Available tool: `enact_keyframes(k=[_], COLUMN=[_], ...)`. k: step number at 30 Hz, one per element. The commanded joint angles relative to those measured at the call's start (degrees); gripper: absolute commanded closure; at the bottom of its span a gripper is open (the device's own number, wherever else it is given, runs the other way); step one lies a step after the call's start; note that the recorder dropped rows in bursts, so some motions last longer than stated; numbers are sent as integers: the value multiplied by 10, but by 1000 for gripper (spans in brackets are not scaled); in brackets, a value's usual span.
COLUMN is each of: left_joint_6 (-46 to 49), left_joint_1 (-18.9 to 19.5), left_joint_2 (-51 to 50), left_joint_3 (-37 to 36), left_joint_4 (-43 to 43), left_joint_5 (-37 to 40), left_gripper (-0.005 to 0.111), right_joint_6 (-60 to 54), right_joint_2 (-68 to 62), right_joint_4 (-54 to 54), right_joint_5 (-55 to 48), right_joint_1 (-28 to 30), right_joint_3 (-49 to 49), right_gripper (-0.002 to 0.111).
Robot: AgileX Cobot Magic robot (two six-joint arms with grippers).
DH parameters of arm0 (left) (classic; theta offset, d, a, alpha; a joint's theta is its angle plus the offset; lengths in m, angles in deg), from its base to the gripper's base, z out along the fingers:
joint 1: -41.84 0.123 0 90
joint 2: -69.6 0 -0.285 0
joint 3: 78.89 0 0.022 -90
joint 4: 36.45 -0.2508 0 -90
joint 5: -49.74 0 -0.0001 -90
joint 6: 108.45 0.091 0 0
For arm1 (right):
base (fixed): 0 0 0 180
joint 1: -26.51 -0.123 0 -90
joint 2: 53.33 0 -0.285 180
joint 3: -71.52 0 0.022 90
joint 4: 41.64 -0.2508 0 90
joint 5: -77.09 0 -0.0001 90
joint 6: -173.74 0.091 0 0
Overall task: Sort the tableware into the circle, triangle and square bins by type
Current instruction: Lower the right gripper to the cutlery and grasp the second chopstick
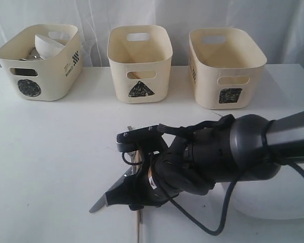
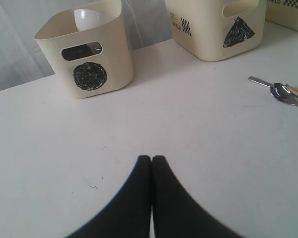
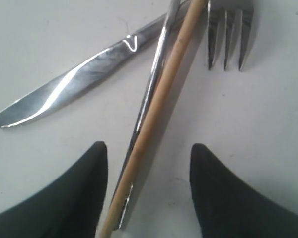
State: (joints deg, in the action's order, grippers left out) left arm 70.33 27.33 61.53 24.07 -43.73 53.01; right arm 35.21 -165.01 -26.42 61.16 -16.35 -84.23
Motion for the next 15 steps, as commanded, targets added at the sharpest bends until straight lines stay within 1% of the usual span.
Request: enact_keyframes(k=[1, 12, 14, 15], left_joint_6=[-1, -1, -1, -1], left_joint_1=[-3, -3, -3, -3], left_joint_2=[3, 3, 3, 3], left_joint_3=[-2, -2, -2, -2], left_joint_4=[4, 4, 4, 4], left_joint_5=[-2, -2, -2, -2], left_gripper=[107, 107, 107, 107], right_joint_6=[2, 2, 2, 2], right_joint_2=[-9, -51, -59, -61], right_joint_4=[-4, -4, -4, -4], right_joint_5=[30, 44, 43, 43], right_joint_1=[-1, -1, -1, -1], right_joint_3=[0, -13, -13, -13], right_gripper=[59, 60, 65, 70])
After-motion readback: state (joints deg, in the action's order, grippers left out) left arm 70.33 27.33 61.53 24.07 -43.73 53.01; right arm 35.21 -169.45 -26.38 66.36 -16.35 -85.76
